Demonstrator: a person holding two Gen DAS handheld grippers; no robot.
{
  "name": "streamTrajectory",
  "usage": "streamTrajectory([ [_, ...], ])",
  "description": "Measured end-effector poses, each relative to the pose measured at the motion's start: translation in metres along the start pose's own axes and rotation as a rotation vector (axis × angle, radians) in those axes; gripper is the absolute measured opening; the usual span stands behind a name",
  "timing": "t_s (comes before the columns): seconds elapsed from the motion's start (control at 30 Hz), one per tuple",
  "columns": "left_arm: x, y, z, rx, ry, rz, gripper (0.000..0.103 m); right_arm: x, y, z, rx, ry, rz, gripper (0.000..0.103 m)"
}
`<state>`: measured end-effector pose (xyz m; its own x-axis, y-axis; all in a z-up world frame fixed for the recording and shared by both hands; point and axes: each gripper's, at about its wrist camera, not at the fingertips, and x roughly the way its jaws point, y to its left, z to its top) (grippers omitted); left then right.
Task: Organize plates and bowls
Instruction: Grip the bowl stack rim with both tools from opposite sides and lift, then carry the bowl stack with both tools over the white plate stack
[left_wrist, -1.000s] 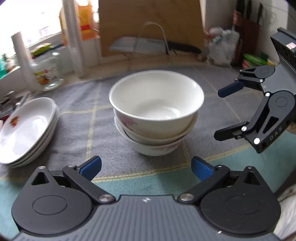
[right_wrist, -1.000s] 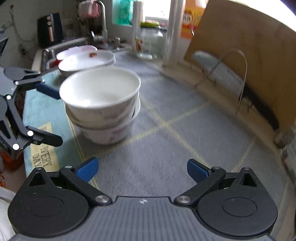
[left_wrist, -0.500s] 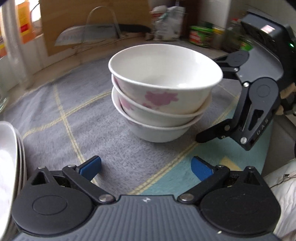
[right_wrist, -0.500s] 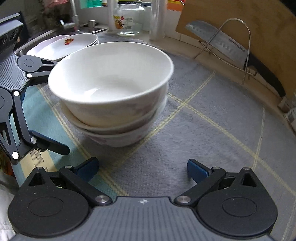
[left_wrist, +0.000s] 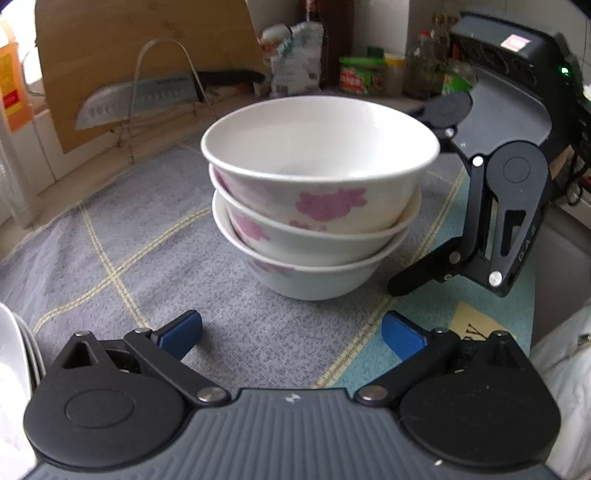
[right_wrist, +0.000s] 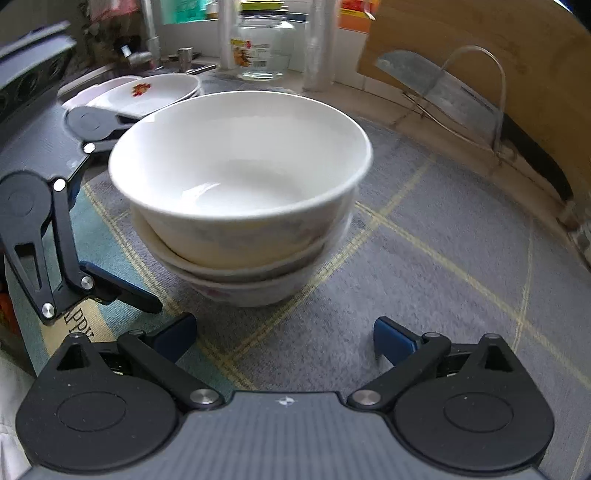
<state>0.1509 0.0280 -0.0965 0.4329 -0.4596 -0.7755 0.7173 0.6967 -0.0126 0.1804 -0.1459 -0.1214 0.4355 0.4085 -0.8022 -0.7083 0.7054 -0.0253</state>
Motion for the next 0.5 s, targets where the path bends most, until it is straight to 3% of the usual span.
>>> streamTrajectory([
  [0.17,-0.001,0.006,0.010,0.006,0.014,-0.044,0.102,0.000,0.002,0.009,-0.104,-0.018,0.046,0.101],
  [0.3,-0.005,0.008,0.018,0.044,-0.004,-0.053,0.097,-0.002,-0.001,0.016,-0.148,-0.032,0.092,0.087],
  [0.4,-0.006,0.008,0.023,0.059,-0.011,-0.075,0.087,-0.004,-0.001,0.019,-0.188,-0.029,0.130,0.078],
  [0.5,-0.005,0.009,0.025,0.075,-0.008,-0.100,0.075,-0.006,0.001,0.021,-0.216,-0.018,0.138,0.077],
])
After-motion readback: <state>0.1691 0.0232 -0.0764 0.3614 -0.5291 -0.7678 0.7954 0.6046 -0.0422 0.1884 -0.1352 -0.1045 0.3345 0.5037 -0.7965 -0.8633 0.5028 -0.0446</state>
